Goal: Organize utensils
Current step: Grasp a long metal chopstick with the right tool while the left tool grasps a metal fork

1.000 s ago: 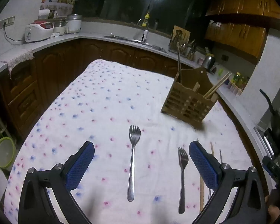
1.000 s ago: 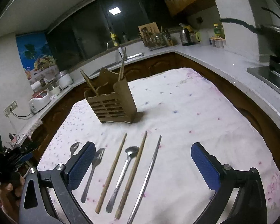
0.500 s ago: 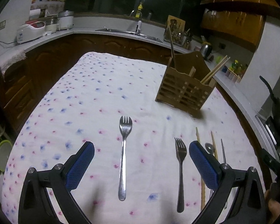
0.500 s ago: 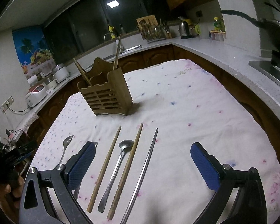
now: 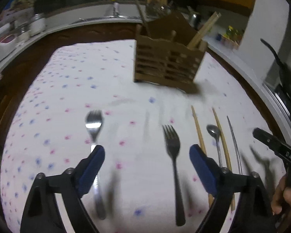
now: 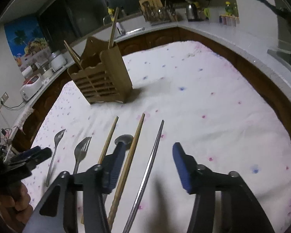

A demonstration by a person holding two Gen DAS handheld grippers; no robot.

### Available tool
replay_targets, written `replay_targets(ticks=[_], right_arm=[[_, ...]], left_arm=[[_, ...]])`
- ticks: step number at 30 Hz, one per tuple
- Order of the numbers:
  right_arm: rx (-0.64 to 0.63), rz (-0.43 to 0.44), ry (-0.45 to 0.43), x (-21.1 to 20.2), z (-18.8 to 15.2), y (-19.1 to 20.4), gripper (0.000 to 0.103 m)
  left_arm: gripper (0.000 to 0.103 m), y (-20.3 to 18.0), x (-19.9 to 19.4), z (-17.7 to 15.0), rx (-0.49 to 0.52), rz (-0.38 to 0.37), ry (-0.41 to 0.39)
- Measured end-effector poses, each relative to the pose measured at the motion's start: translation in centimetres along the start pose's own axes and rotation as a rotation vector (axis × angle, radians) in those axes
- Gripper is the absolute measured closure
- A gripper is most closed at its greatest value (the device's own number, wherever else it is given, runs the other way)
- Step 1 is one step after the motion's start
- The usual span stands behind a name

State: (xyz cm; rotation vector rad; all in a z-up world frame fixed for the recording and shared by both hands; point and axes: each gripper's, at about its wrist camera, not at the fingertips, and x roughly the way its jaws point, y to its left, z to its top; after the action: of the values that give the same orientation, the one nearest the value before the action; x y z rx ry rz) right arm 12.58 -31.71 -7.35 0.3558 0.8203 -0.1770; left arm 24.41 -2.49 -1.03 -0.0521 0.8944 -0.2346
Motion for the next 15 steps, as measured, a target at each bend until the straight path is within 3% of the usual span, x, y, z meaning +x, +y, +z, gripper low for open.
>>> replay_targets(ticks=[15], right_arm=[[0.0,-0.037,0.125,6.2,2.0,-0.4,0.073]], left_arm=[[0.023,-1.9,6.7,1.9,0.049,-0.005,0.137]])
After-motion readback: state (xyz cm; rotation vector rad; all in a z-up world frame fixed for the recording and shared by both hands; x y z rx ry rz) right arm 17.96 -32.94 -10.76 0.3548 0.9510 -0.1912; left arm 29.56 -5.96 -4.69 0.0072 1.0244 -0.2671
